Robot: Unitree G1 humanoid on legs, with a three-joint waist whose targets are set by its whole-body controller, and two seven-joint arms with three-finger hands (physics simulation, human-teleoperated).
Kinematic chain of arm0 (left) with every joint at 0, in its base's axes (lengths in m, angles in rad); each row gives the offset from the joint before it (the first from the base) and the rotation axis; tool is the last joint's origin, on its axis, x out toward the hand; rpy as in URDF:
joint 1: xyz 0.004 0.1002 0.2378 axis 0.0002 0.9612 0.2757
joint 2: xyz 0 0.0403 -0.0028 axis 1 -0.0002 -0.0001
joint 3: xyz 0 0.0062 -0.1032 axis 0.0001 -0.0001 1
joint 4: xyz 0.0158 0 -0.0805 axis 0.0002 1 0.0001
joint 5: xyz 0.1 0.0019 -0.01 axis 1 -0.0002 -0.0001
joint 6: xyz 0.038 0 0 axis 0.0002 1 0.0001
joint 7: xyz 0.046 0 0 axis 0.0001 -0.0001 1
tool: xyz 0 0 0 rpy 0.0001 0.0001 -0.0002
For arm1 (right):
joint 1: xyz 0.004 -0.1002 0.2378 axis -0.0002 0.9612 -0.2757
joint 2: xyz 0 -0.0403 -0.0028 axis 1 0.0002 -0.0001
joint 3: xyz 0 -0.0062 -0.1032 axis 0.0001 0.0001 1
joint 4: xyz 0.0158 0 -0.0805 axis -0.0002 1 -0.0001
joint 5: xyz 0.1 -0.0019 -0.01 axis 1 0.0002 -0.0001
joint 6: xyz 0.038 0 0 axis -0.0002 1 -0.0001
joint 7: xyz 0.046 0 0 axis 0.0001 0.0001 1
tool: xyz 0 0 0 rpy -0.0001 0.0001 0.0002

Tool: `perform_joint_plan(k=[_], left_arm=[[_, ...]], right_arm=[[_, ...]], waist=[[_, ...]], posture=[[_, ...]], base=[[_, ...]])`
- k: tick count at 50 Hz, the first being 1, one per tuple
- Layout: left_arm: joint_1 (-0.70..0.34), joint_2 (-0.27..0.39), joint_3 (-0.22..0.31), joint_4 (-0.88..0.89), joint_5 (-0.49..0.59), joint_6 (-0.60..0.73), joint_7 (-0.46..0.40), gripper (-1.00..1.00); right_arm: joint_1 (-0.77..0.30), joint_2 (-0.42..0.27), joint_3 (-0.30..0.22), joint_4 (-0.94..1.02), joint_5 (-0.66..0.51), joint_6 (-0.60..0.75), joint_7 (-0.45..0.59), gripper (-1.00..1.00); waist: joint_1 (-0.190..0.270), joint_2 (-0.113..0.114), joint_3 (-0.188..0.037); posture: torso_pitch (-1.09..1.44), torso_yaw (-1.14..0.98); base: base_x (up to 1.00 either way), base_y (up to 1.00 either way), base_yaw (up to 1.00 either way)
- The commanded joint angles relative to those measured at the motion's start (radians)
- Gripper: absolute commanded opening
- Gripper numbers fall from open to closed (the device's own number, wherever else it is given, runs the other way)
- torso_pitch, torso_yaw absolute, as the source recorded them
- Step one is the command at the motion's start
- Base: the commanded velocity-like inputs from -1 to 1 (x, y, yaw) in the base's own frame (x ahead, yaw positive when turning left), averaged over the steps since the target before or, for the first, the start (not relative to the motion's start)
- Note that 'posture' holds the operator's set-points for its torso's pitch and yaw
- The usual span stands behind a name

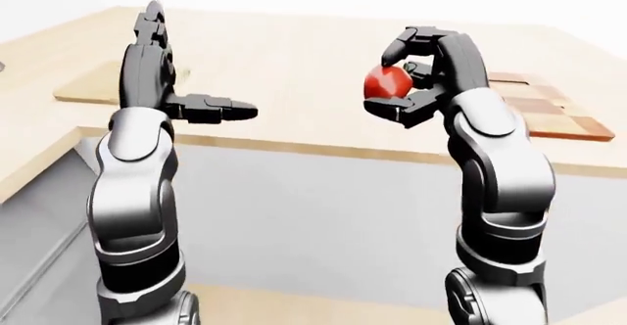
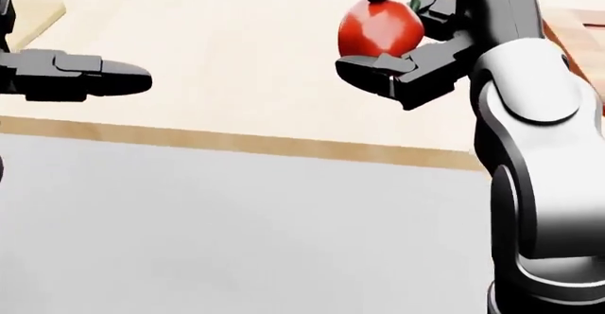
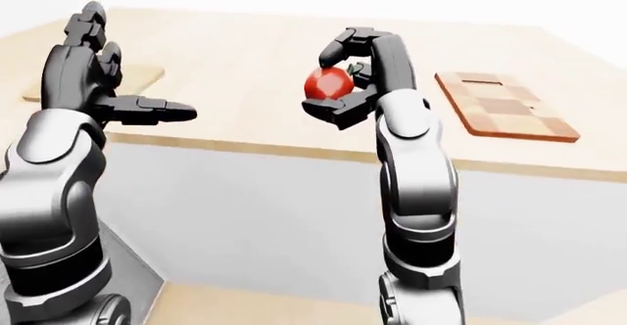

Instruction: Place the kiwi and the bell pepper on separate cutting boards.

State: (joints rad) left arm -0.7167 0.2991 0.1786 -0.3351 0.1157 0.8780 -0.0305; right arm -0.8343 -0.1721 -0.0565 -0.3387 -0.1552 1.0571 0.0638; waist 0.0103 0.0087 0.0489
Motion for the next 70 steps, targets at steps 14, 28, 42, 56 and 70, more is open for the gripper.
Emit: perform_joint_plan(k=[14, 28, 42, 56, 70], left_arm=[[-0.025, 0.0, -0.012, -0.017, 0.0, -0.04, 0.0, 1.0], [-0.018, -0.01, -0.015, -0.014, 0.003, -0.05, -0.001, 1.0], [-0.009, -0.014, -0.015, -0.013, 0.003, -0.063, 0.0, 1.0], [-0.01, -0.011, -0.013, -0.008, 0.001, -0.068, 0.0, 1.0], [-0.003, -0.013, -0.013, -0.011, 0.0, -0.071, 0.0, 1.0]], right_arm=[[-0.025, -0.014, -0.025, -0.025, -0.002, -0.016, -0.014, -1.0], [-0.023, -0.015, -0.023, -0.02, 0.006, -0.03, -0.02, -1.0], [-0.015, -0.016, -0.016, -0.027, 0.003, -0.05, -0.016, -1.0], [-0.028, -0.011, -0.019, -0.025, -0.011, -0.053, -0.003, -1.0], [-0.029, -0.01, -0.018, -0.033, -0.009, -0.043, -0.006, -1.0]], waist=[[0.045, -0.047, -0.012], [0.02, -0.073, -0.022], [-0.005, -0.059, -0.029], [-0.039, -0.015, -0.045], [-0.025, 0.013, -0.055]], posture=[[0.0, 0.0], [0.0, 0.0], [0.0, 0.0], [0.0, 0.0], [0.0, 0.0]], base=[[0.0, -0.77, 0.0], [0.0, -0.67, 0.0], [0.0, -0.28, 0.0], [0.05, 0.39, 0.0], [0.08, 0.34, 0.0]])
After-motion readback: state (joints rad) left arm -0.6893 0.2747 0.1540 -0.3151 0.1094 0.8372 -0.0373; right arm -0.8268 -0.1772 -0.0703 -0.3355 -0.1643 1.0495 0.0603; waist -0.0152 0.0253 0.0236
